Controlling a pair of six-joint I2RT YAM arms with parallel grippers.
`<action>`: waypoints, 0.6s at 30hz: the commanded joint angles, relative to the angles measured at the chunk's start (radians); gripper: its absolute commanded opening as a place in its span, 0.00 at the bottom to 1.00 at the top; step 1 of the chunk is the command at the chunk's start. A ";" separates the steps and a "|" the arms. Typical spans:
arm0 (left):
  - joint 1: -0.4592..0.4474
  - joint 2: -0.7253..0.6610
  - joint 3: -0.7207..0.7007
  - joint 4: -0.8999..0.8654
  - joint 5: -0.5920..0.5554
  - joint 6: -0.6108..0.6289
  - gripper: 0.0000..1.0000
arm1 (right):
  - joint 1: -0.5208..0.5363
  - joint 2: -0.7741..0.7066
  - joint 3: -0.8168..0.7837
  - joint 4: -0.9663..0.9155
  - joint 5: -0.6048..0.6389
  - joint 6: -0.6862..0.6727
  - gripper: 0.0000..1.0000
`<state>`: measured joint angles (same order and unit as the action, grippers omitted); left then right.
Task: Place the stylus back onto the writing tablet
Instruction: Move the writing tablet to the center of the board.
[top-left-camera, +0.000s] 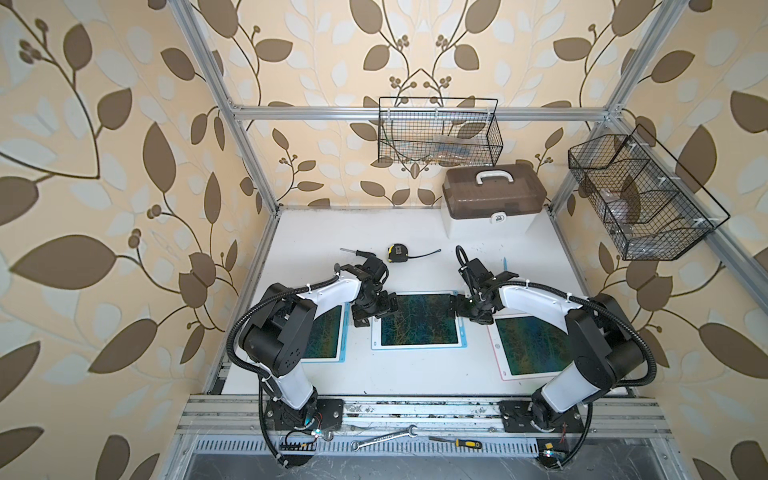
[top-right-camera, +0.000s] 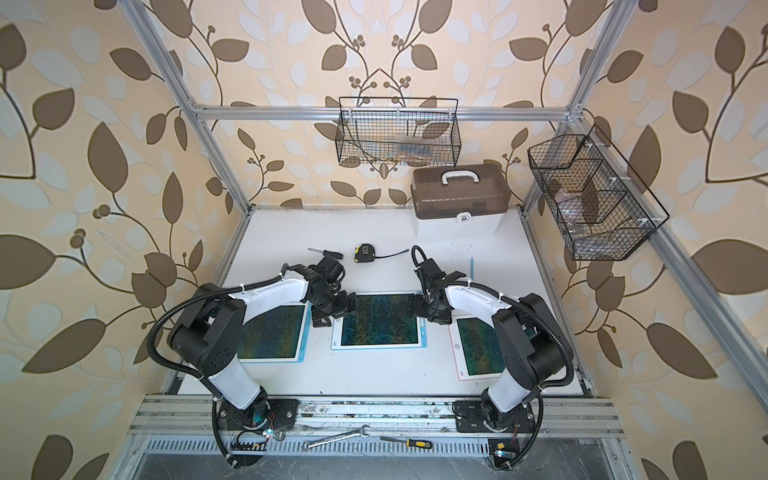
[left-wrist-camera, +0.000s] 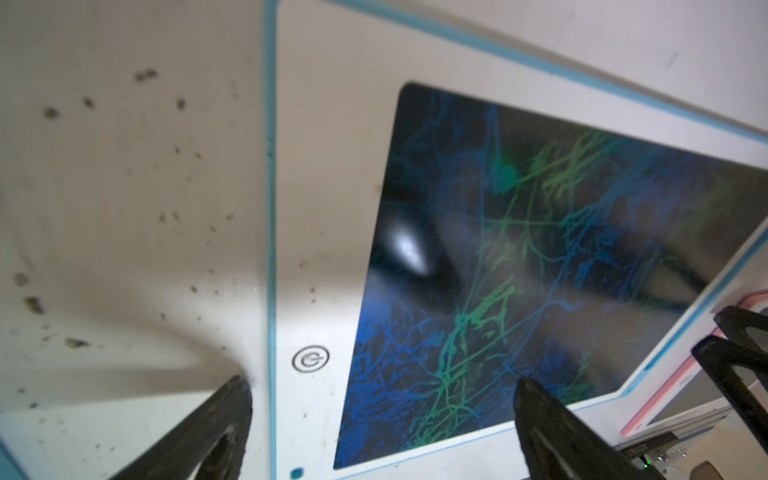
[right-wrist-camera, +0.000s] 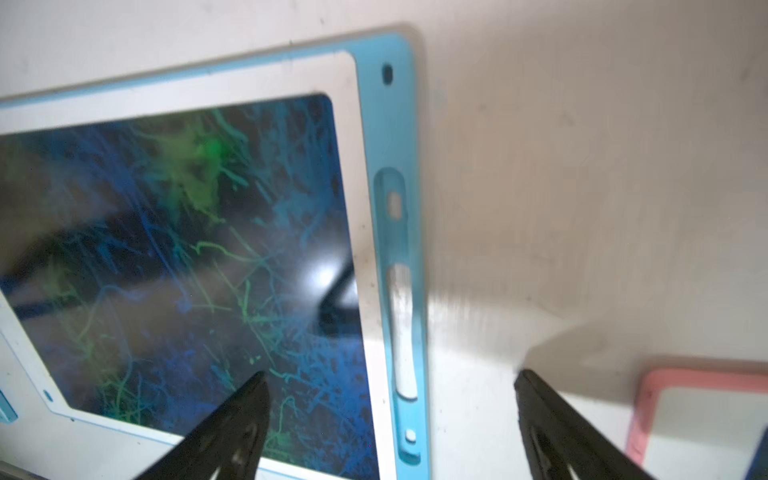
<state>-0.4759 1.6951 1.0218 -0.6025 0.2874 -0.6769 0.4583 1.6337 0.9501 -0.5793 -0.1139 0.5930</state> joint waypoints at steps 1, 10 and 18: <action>0.015 0.021 0.049 -0.019 0.000 0.030 0.99 | -0.013 0.038 0.045 -0.014 -0.023 -0.035 0.91; 0.030 0.083 0.098 0.008 0.008 0.035 0.99 | -0.003 0.114 0.092 0.004 -0.039 -0.048 0.89; 0.032 0.095 0.086 0.027 0.022 0.030 0.99 | 0.054 0.147 0.096 0.023 -0.049 -0.023 0.88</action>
<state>-0.4561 1.7737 1.1019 -0.5907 0.2897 -0.6605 0.4919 1.7428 1.0431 -0.5526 -0.1390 0.5575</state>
